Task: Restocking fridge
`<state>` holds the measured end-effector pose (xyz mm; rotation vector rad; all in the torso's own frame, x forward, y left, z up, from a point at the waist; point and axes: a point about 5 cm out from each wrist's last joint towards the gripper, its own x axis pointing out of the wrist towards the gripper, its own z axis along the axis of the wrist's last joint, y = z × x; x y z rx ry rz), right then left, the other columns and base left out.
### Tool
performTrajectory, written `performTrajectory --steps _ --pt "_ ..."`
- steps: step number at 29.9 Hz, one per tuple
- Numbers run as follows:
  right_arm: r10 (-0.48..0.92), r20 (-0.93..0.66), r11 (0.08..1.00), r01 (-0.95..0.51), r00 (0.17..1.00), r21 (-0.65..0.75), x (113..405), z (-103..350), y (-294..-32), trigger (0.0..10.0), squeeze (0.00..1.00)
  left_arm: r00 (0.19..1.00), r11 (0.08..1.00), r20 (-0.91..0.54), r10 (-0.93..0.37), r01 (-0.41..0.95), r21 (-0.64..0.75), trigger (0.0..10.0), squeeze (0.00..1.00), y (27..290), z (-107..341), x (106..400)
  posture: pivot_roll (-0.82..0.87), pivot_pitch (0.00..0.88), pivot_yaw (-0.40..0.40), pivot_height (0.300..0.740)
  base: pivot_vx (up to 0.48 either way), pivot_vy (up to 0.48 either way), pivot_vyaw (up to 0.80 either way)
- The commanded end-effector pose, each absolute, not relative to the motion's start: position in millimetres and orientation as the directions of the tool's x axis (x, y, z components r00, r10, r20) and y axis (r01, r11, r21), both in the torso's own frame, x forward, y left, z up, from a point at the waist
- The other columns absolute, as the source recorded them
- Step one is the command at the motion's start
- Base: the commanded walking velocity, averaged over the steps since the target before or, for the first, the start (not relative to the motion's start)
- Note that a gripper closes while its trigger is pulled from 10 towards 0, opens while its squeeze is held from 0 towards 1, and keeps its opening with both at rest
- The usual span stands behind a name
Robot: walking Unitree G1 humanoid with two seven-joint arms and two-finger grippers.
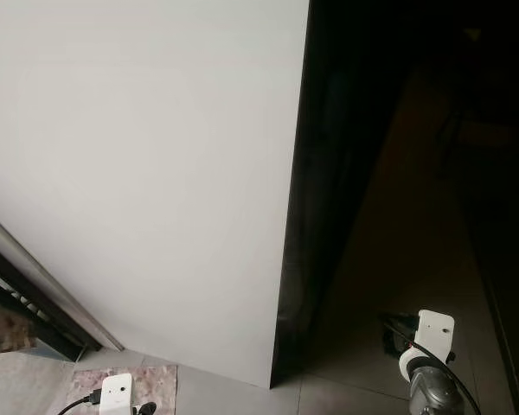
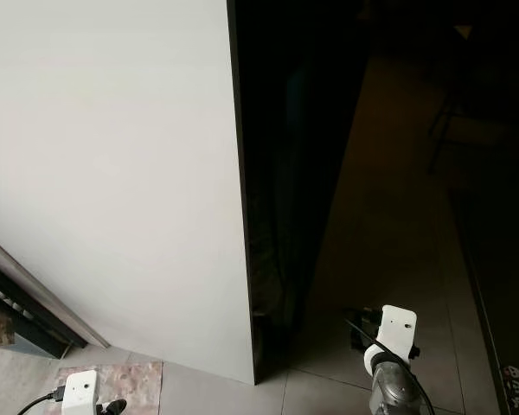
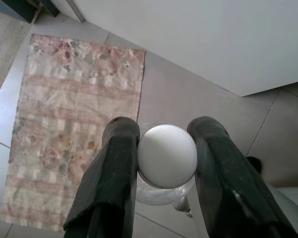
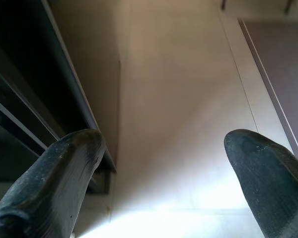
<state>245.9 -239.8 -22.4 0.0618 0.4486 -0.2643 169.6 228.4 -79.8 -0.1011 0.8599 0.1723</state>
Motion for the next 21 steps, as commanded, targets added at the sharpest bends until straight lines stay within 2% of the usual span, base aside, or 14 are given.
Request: performTrajectory --steps 1,4,8,10,21 --pt "-0.233 -0.376 0.969 0.247 0.897 -0.011 257.2 -10.9 -239.6 10.0 0.0 0.64 0.981 -0.759 0.123 -0.193 -0.004 10.0 0.0 232.1 -79.5 167.8 0.03 0.028 0.006 0.74 0.0 0.0 0.0" --pt "-0.198 -0.311 0.98 0.194 0.929 -0.044 271.8 2.6 -233.5 10.0 0.0 0.641 0.982 -0.758 0.122 -0.191 -0.004 10.0 0.0 231.8 -79.4 168.1 0.02 0.028 0.005 0.74 0.0 0.0 0.0" --pt "-0.168 -0.271 0.986 0.162 0.948 -0.046 277.1 8.9 -228.4 10.0 0.0 0.642 0.981 -0.757 0.122 -0.192 -0.005 10.0 0.0 231.5 -79.4 168.4 0.03 0.029 0.005 0.74 0.0 0.0 0.0" --pt "-0.104 -0.196 0.993 0.09 0.975 -0.076 279.5 17.3 -220.7 10.0 0.0 0.643 0.981 -0.756 0.122 -0.192 -0.005 10.0 0.0 231.2 -79.3 168.7 0.02 0.033 0.008 0.74 0.0 0.0 0.0" --pt "0.112 -0.059 0.99 -0.117 0.992 -0.076 288.9 42.4 -192.8 10.0 0.0 0.645 0.982 -0.755 0.117 -0.188 -0.009 10.0 0.0 230.0 -79.0 170.0 0.0 0.033 0.008 0.74 0.0 0.0 0.0"
